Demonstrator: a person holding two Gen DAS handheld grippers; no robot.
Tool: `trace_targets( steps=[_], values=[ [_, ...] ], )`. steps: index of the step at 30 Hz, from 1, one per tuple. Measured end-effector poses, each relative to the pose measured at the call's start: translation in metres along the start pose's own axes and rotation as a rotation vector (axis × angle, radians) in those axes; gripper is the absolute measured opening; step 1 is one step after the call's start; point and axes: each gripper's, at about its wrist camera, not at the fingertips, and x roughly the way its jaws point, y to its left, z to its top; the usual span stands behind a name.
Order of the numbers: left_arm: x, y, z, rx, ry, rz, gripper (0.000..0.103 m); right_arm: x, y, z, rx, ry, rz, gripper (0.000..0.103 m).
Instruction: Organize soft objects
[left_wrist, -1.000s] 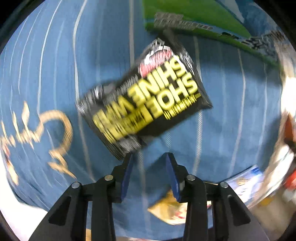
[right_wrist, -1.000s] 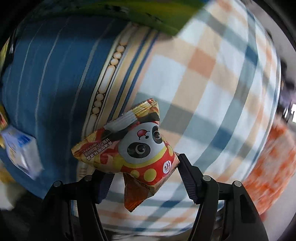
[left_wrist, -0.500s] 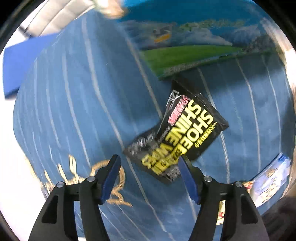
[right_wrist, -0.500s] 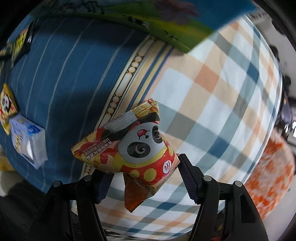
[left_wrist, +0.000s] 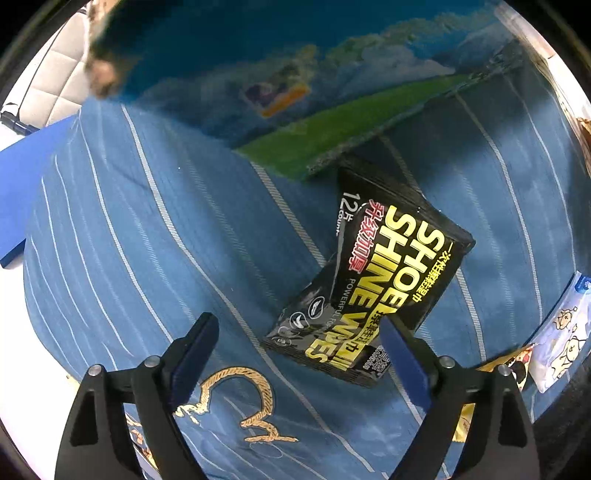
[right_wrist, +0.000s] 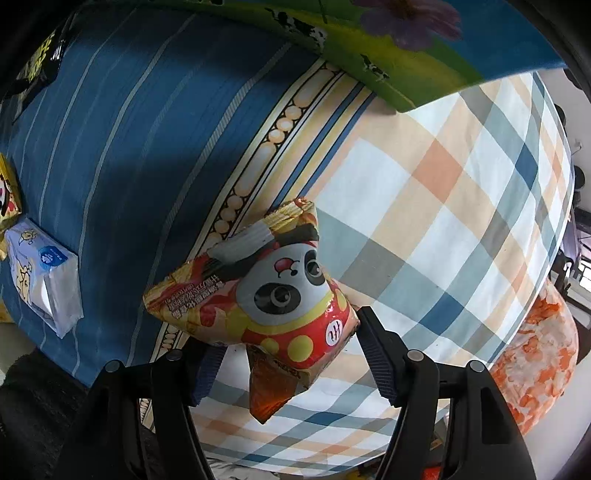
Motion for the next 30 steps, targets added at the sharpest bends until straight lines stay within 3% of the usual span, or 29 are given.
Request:
trace_targets(
  steps=[3, 5, 10, 14, 22, 25, 27, 30],
  values=[
    [-0.007, 0.016, 0.000, 0.009, -0.021, -0.023, 0.095, 0.007, -0.013, -0.007, 0.029, 0.010, 0.073, 0.092],
    [-0.015, 0.012, -0.002, 0.022, -0.026, -0.004, 0.098, 0.016, -0.019, -0.007, 0.048, 0.036, 0.129, 0.093],
    [-0.030, 0.000, 0.000, 0.041, -0.056, 0.079, 0.099, 0.015, -0.021, -0.006, 0.040, 0.028, 0.121, 0.093],
    [-0.030, 0.011, -0.005, -0.028, -0.041, -0.030, 0.099, 0.001, -0.024, -0.007, 0.043, -0.008, 0.135, 0.092],
    [-0.038, 0.017, 0.004, -0.024, -0.067, -0.095, 0.098, 0.008, -0.040, -0.006, 0.079, -0.008, 0.150, 0.093],
    [-0.046, 0.013, 0.003, -0.025, -0.076, -0.140, 0.083, 0.005, -0.041, -0.006, 0.071, -0.012, 0.161, 0.093],
    [-0.049, 0.011, -0.001, -0.042, -0.067, -0.173, 0.060, 0.003, -0.041, -0.007, 0.067, -0.016, 0.161, 0.093],
    [-0.050, -0.002, -0.007, -0.073, -0.015, -0.149, 0.057, -0.003, -0.043, -0.007, 0.069, -0.027, 0.171, 0.093]
  ],
)
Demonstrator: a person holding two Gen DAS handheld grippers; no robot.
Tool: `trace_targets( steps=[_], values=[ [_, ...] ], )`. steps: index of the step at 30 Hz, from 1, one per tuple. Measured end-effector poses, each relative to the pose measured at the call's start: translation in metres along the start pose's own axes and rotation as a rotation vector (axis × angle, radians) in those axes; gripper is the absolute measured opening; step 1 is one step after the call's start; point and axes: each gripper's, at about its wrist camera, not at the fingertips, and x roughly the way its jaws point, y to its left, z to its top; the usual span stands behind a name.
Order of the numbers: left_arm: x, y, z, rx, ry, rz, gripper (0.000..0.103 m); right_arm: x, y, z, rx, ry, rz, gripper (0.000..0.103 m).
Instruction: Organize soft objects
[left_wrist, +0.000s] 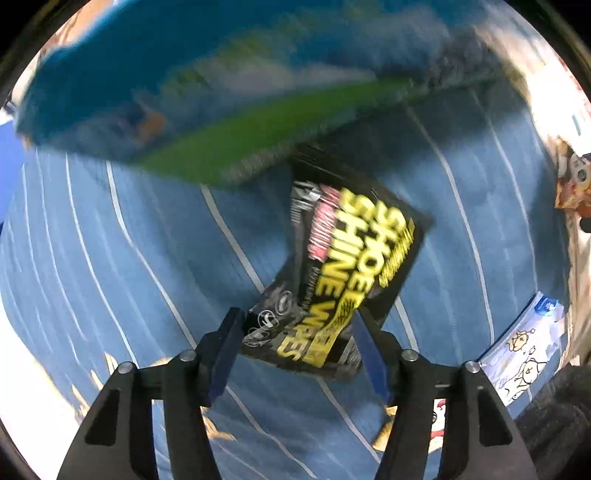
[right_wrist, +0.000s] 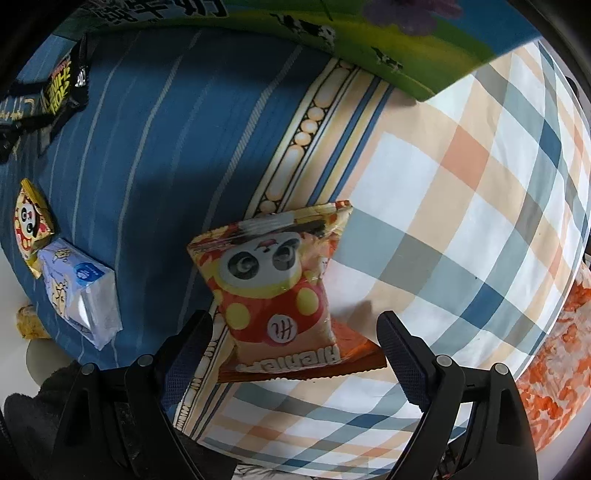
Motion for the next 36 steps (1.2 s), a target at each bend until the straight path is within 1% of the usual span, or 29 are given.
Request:
trace_targets(
  steps=[1, 2, 3, 4, 5, 6, 7, 10, 11, 12, 13, 14, 15, 17, 19, 20, 21, 22, 25, 26, 27, 28, 29, 30, 31, 32, 33, 34, 36],
  values=[
    [0.002, -0.006, -0.005, -0.010, 0.015, -0.027, 0.057, -0.001, -0.001, -0.001, 0.001, -0.003, 0.005, 0.093],
    [0.009, -0.011, -0.011, -0.036, 0.053, -0.074, 0.057, -0.003, -0.002, -0.001, 0.004, -0.006, 0.006, 0.093],
    [0.014, -0.014, -0.017, -0.054, 0.079, -0.099, 0.059, -0.004, -0.003, -0.002, 0.006, -0.012, 0.008, 0.093],
    [0.015, -0.017, -0.020, -0.065, 0.074, -0.090, 0.059, -0.005, -0.004, -0.003, 0.008, -0.018, 0.011, 0.093],
    [0.011, -0.019, -0.024, -0.080, 0.064, -0.089, 0.059, 0.001, -0.001, 0.005, 0.012, -0.021, 0.014, 0.093],
    [0.010, -0.018, -0.027, -0.102, 0.069, -0.109, 0.059, -0.002, -0.003, 0.006, 0.016, -0.027, 0.016, 0.093],
    [0.006, -0.013, -0.030, -0.146, 0.068, -0.130, 0.059, -0.003, -0.003, 0.004, 0.020, -0.031, 0.017, 0.093],
    [-0.013, 0.009, -0.041, -0.271, 0.002, -0.157, 0.059, -0.010, -0.007, -0.001, 0.033, -0.051, 0.017, 0.093],
    [-0.021, 0.017, -0.042, -0.314, -0.028, -0.153, 0.062, -0.013, -0.008, -0.003, 0.040, -0.062, 0.017, 0.093],
    [-0.027, 0.025, -0.043, -0.353, -0.050, -0.137, 0.070, -0.017, -0.011, -0.007, 0.053, -0.075, 0.021, 0.093],
    [-0.030, 0.032, -0.042, -0.380, -0.061, -0.132, 0.074, -0.021, -0.013, -0.007, 0.063, -0.082, 0.025, 0.093],
    [-0.030, 0.037, -0.039, -0.400, -0.061, -0.128, 0.076, -0.023, -0.014, -0.009, 0.074, -0.092, 0.029, 0.093],
    [-0.027, 0.040, -0.036, -0.411, -0.045, -0.121, 0.076, -0.026, -0.017, -0.011, 0.090, -0.106, 0.038, 0.093],
    [-0.016, 0.036, -0.028, -0.402, -0.013, -0.112, 0.076, -0.032, -0.021, -0.013, 0.107, -0.130, 0.047, 0.093],
    [0.001, 0.022, -0.018, -0.367, 0.008, -0.109, 0.076, -0.035, -0.020, -0.018, 0.101, -0.145, 0.039, 0.093],
    [0.006, 0.018, -0.015, -0.345, 0.023, -0.105, 0.078, -0.036, -0.019, -0.018, 0.092, -0.147, 0.028, 0.093],
    [0.008, 0.014, -0.013, -0.330, 0.024, -0.099, 0.083, -0.036, -0.017, -0.017, 0.073, -0.142, 0.010, 0.093],
    [0.008, 0.011, -0.012, -0.322, 0.016, -0.090, 0.084, -0.035, -0.015, -0.016, 0.061, -0.138, -0.003, 0.093],
    [0.002, 0.008, -0.009, -0.311, 0.008, -0.068, 0.084, -0.028, -0.008, -0.009, 0.024, -0.109, -0.048, 0.093],
    [-0.007, 0.002, -0.004, -0.310, 0.009, -0.062, 0.084, -0.025, -0.007, -0.008, 0.019, -0.098, -0.062, 0.093],
    [-0.008, 0.000, -0.005, -0.307, 0.014, -0.060, 0.084, -0.021, -0.007, -0.006, 0.016, -0.082, -0.075, 0.092],
    [0.000, -0.012, -0.004, -0.307, 0.023, -0.060, 0.083, -0.016, -0.006, -0.004, 0.021, -0.068, -0.080, 0.092],
    [0.001, -0.015, -0.004, -0.308, 0.033, -0.068, 0.082, -0.013, -0.007, -0.003, 0.031, -0.054, -0.071, 0.092],
    [0.003, -0.021, -0.005, -0.307, 0.045, -0.082, 0.082, -0.010, -0.009, -0.002, 0.045, -0.048, -0.056, 0.090],
    [0.009, -0.027, -0.009, -0.307, 0.054, -0.095, 0.082, -0.008, -0.010, -0.003, 0.058, -0.046, -0.045, 0.084],
    [0.014, -0.033, -0.012, -0.308, 0.070, -0.101, 0.082, -0.006, -0.011, -0.004, 0.065, -0.044, -0.038, 0.081],
    [0.020, -0.035, -0.016, -0.310, 0.073, -0.103, 0.084, -0.005, -0.011, -0.004, 0.073, -0.046, -0.023, 0.075],
    [0.021, -0.037, -0.018, -0.324, 0.061, -0.112, 0.084, -0.003, -0.011, -0.005, 0.080, -0.044, -0.013, 0.067],
    [0.022, -0.038, -0.020, -0.354, 0.054, -0.121, 0.082, 0.000, -0.012, -0.006, 0.107, -0.033, -0.005, 0.054]
  ],
)
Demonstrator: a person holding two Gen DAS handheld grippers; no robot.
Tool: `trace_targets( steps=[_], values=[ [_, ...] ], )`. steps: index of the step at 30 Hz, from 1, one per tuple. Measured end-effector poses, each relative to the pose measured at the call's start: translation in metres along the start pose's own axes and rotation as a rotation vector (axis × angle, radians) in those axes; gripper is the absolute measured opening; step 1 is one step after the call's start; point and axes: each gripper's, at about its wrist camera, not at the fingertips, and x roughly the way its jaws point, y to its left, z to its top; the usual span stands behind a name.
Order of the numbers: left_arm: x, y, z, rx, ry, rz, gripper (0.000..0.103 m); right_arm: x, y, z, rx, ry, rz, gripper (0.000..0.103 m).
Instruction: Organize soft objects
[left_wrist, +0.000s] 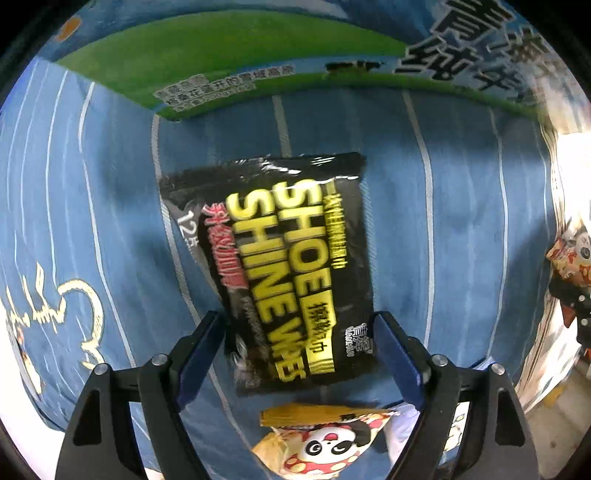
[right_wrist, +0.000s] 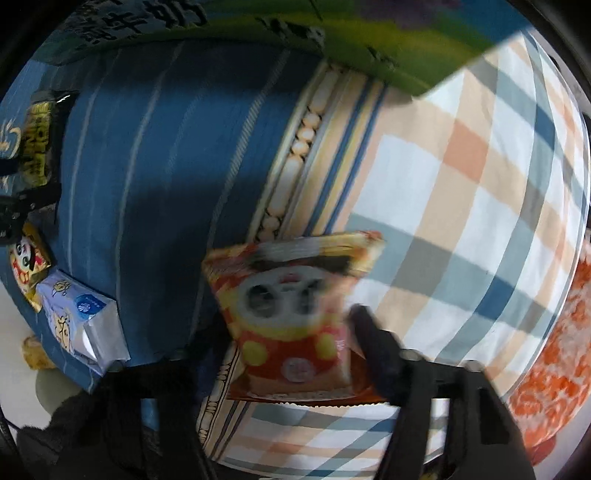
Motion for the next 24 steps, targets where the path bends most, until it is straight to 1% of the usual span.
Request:
trace_targets(
  steps=[2, 3, 4, 5, 7, 8, 10, 11, 14, 15, 16, 17, 18, 20, 22, 23, 24],
  values=[
    [-0.006, 0.002, -0.002, -0.020, -0.002, 0.003, 0.082, 0.003, -0.003, -0.003, 0.033, 0.011, -0.007, 0.054],
    [-0.014, 0.006, -0.003, -0.051, -0.023, 0.019, 0.082, 0.007, -0.005, -0.005, 0.045, 0.009, 0.000, 0.054],
    [-0.022, 0.014, -0.006, -0.082, -0.048, 0.021, 0.082, 0.006, -0.007, -0.005, 0.054, 0.008, 0.007, 0.055],
    [-0.031, 0.023, -0.009, -0.121, -0.071, 0.003, 0.082, 0.004, -0.010, -0.007, 0.067, 0.007, 0.022, 0.055],
    [-0.043, 0.047, -0.016, -0.227, -0.103, -0.058, 0.082, 0.004, -0.018, -0.010, 0.077, 0.005, 0.057, 0.056],
    [-0.045, 0.059, -0.017, -0.275, -0.102, -0.098, 0.082, 0.002, -0.021, -0.013, 0.081, 0.005, 0.071, 0.058],
    [-0.037, 0.078, -0.017, -0.368, -0.067, -0.174, 0.082, -0.006, -0.031, -0.012, 0.094, -0.003, 0.096, 0.063],
    [-0.030, 0.085, -0.016, -0.403, -0.045, -0.207, 0.082, -0.010, -0.041, -0.017, 0.098, -0.008, 0.103, 0.063],
    [-0.005, 0.085, -0.020, -0.456, 0.003, -0.314, 0.082, -0.013, -0.051, -0.020, 0.120, -0.022, 0.113, 0.063],
    [-0.003, 0.083, -0.018, -0.457, 0.003, -0.323, 0.082, -0.013, -0.053, -0.019, 0.127, -0.022, 0.117, 0.063],
    [0.000, 0.080, -0.016, -0.449, -0.002, -0.317, 0.082, -0.016, -0.059, -0.009, 0.132, -0.020, 0.121, 0.063],
    [-0.002, 0.077, -0.012, -0.437, -0.009, -0.300, 0.082, -0.016, -0.062, -0.010, 0.139, -0.021, 0.126, 0.063],
    [-0.002, 0.072, 0.001, -0.426, -0.019, -0.283, 0.082, -0.005, -0.060, -0.002, 0.141, -0.020, 0.128, 0.063],
    [-0.005, 0.057, 0.008, -0.406, -0.033, -0.262, 0.082, -0.003, -0.062, -0.004, 0.136, -0.015, 0.127, 0.063],
    [-0.009, 0.041, 0.016, -0.379, -0.045, -0.227, 0.082, 0.004, -0.064, -0.006, 0.128, -0.008, 0.115, 0.063],
    [-0.008, 0.032, 0.020, -0.362, -0.049, -0.206, 0.082, 0.006, -0.059, -0.009, 0.129, -0.004, 0.108, 0.063],
    [-0.009, 0.026, 0.025, -0.345, -0.052, -0.170, 0.083, 0.007, -0.058, -0.010, 0.131, -0.003, 0.103, 0.063]
  ],
)
